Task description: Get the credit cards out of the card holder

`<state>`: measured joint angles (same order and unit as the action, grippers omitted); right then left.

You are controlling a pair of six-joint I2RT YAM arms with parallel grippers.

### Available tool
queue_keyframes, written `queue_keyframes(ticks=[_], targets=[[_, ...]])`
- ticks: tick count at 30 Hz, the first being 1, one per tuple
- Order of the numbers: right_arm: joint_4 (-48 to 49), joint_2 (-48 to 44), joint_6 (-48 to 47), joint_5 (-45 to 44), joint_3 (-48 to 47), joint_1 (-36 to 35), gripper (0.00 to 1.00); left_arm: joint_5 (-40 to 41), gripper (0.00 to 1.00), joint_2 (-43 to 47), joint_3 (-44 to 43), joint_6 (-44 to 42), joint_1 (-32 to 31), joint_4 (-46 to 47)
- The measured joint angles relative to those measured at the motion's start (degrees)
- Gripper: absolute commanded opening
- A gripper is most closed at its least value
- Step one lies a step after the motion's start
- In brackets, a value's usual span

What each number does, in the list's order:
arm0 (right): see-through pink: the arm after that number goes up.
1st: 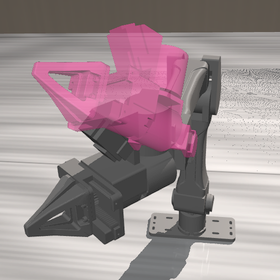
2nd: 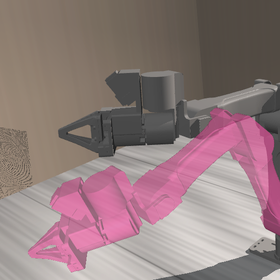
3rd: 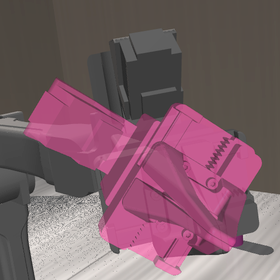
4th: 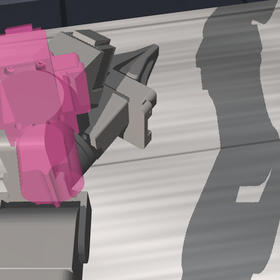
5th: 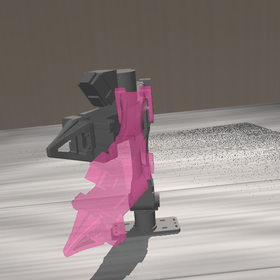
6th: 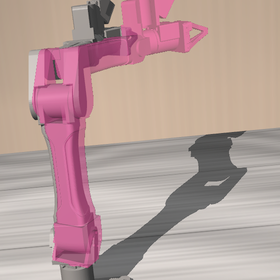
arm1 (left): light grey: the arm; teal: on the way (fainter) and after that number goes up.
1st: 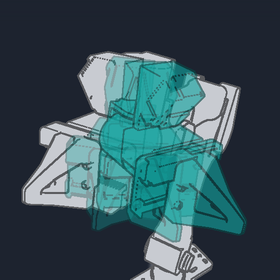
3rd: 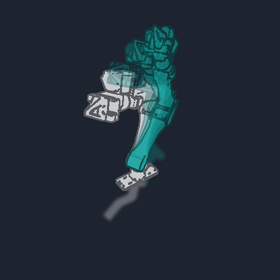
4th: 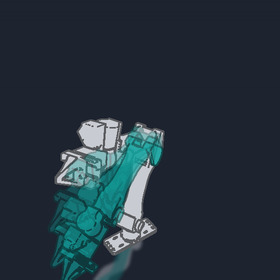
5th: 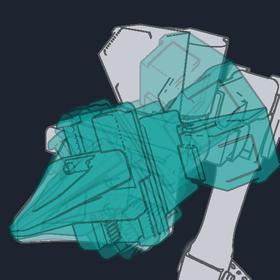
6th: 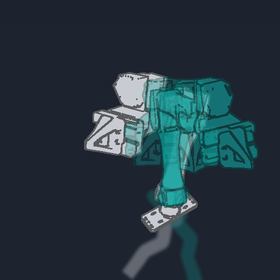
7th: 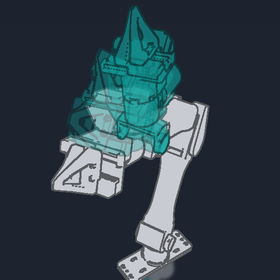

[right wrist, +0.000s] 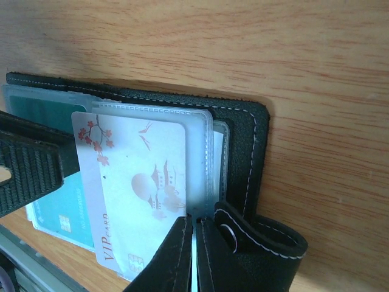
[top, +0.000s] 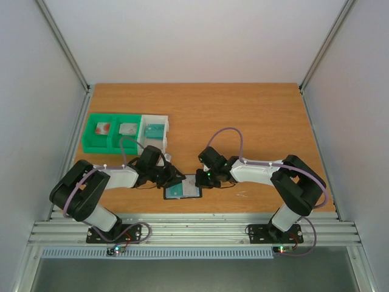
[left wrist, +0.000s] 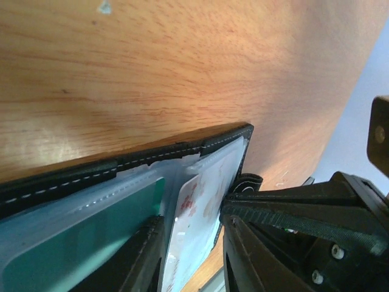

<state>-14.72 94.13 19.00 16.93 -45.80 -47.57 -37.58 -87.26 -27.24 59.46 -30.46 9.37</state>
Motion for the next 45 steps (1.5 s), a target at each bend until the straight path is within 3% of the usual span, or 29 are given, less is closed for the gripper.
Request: queue_keyframes(ticks=[8,45], targets=[[0.17,0.07,0.00,0.37,0.00,0.00,0.06,-0.22,0.01,-1.88,0.00,1.03,-0.04,1.31],[6.73,1.49,0.63,3.39,1.40,0.74,0.04,-1.33,0.00,2.86,7.45,9.46,3.02,10.97]])
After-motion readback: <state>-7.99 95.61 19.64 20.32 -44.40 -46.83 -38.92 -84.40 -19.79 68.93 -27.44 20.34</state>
